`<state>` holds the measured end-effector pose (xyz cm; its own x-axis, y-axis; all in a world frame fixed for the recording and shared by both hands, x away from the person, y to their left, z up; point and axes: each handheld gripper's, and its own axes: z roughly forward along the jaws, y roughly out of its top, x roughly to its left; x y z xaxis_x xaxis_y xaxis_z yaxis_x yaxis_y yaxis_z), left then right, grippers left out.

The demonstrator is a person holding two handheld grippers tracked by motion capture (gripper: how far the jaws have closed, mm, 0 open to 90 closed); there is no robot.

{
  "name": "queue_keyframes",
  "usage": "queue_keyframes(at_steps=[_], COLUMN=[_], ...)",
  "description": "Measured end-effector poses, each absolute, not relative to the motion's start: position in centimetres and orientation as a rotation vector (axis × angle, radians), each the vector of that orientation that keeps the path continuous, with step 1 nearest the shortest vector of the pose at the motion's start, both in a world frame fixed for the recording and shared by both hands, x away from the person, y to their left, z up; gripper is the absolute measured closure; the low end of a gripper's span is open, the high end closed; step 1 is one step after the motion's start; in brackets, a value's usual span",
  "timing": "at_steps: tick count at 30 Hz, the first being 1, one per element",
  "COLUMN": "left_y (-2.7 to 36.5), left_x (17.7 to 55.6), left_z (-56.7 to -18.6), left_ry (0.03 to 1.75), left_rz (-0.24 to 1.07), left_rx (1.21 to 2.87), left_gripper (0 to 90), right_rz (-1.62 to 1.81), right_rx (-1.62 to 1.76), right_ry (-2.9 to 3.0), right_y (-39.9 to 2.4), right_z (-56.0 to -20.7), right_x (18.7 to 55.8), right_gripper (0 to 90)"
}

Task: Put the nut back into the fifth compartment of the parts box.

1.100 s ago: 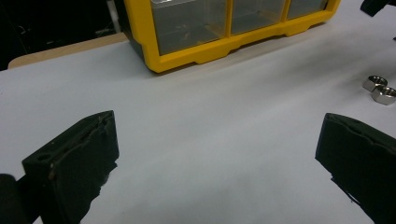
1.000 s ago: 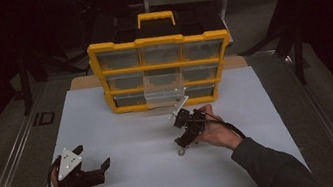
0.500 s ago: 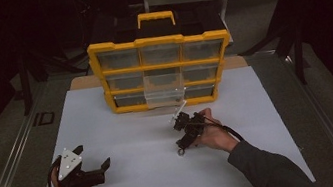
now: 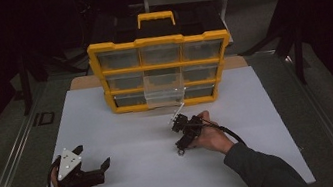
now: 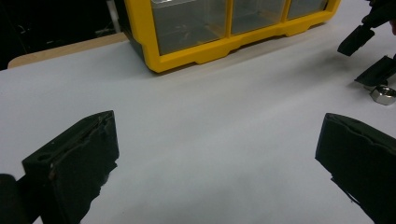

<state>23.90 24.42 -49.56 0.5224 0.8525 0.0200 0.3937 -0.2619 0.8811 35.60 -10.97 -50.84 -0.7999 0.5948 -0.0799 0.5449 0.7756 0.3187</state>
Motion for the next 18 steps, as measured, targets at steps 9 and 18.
queue_keyframes(at_steps=[9,18], left_y=[24.4,24.4], left_x=[23.9,23.9], left_z=[-49.6,-49.6], left_ry=[1.029,1.03], left_rz=[0.642,0.642], left_rx=[1.863,1.865], left_gripper=[0.0,0.0], right_rz=[0.393,0.365], right_rx=[0.91,0.937], right_ry=[2.798,2.815], right_y=[-11.9,-13.1], right_z=[-51.0,-51.0], right_x=[35.4,35.1], right_gripper=[27.5,35.5])
